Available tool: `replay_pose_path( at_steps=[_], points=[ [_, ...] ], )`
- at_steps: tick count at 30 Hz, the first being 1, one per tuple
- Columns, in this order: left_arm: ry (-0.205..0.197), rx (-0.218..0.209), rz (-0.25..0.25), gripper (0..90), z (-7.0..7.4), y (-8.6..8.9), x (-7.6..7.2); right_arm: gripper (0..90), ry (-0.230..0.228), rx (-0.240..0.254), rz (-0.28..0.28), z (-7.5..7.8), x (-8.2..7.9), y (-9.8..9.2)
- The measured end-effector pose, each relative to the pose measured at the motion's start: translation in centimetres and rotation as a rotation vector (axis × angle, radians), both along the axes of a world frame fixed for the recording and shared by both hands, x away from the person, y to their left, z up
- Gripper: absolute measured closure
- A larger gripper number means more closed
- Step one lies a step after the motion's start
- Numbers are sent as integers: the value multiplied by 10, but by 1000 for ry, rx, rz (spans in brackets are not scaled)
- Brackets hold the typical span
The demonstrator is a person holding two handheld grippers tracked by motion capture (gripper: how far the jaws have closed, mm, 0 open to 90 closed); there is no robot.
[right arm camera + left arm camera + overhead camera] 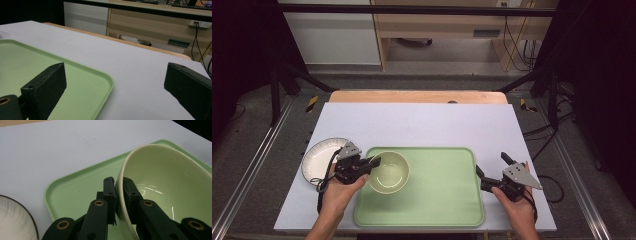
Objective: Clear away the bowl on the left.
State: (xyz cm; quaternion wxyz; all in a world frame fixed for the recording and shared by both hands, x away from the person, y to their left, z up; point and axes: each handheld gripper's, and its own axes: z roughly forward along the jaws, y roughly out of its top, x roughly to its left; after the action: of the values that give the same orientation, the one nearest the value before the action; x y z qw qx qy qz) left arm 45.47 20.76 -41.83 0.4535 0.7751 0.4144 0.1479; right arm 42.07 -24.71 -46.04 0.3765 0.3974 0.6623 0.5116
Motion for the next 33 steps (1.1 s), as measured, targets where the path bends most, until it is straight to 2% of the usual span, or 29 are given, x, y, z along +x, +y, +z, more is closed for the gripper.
replay_pose_path(
  at_steps=[4,10,30,33],
  points=[
    [2,5,-12,824,-1,-5,0,45,-1,-2,0,0,0,0],
    [13,-12,-28,824,-2,-10,-1,46,2,-2,0,0,0,0],
    [38,7,-85,823,-14,-35,-3,49,3,-4,2,-1,0,2],
    [41,0,-86,823,-15,-37,-3,48,3,-5,4,-1,0,2]
  ],
)
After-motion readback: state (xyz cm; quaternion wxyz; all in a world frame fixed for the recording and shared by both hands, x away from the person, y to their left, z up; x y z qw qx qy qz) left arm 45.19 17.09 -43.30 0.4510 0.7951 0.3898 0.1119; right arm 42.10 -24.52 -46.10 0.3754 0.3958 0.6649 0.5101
